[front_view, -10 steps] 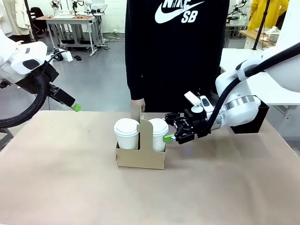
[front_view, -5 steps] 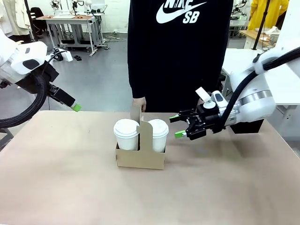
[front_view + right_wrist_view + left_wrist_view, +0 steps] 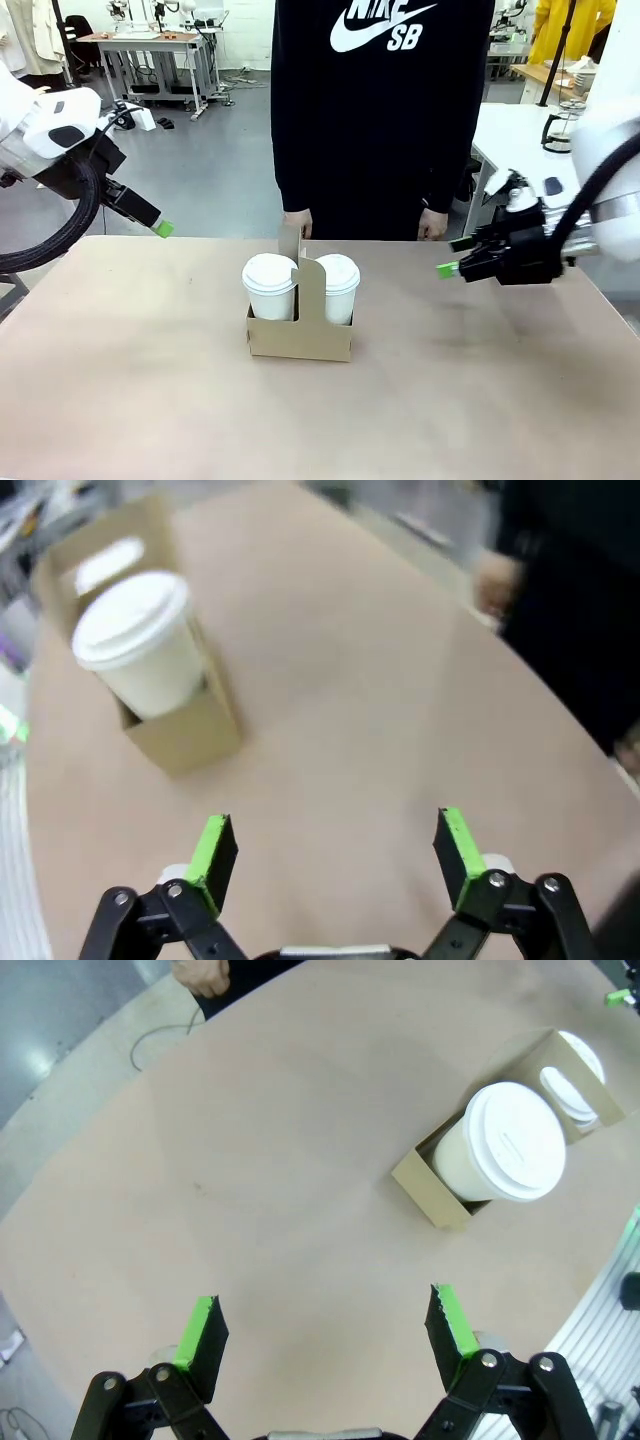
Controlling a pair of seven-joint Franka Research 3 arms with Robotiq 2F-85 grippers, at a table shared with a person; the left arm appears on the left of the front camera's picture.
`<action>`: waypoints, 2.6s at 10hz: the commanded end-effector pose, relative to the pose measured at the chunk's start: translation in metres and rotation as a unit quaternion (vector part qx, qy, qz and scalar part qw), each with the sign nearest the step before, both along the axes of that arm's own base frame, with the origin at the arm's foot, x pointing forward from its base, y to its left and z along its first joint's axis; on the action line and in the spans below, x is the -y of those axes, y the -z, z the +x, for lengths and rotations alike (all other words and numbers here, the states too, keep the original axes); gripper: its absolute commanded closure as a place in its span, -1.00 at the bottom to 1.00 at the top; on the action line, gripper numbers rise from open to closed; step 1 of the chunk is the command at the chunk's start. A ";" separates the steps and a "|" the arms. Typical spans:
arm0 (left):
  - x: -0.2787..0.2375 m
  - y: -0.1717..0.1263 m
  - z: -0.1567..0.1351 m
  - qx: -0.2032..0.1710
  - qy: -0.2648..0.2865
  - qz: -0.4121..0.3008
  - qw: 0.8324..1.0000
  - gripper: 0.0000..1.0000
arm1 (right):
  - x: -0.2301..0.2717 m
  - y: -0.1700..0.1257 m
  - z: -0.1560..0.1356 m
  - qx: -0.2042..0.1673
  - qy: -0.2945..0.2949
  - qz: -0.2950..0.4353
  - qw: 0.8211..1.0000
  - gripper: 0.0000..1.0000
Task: Pour a drink into a cup and package it in a carrier.
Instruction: Insert the held 600 ml Paper Cup into the Cup Carrier.
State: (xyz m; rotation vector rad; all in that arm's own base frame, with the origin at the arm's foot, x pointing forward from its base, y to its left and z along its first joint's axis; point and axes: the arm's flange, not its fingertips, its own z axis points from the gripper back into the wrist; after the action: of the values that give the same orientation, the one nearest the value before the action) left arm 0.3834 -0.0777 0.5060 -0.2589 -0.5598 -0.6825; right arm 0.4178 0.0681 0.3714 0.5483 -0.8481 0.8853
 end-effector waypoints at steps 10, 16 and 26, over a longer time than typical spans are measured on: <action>-0.001 0.000 -0.001 -0.003 -0.004 0.003 1.000 -1.00 | 0.028 -0.015 -0.013 -0.009 0.098 -0.020 0.995 -1.00; -0.001 0.000 -0.001 -0.003 -0.004 0.003 1.000 -1.00 | 0.028 -0.015 -0.013 -0.009 0.098 -0.020 0.995 -1.00; -0.001 0.000 -0.001 -0.003 -0.004 0.003 1.000 -1.00 | 0.028 -0.015 -0.013 -0.009 0.098 -0.020 0.995 -1.00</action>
State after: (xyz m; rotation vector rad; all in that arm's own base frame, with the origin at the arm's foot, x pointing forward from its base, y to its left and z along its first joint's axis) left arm 0.3836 -0.0776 0.5059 -0.2585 -0.5594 -0.6821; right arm 0.4049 0.0394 0.3855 0.4317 -0.8497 0.7115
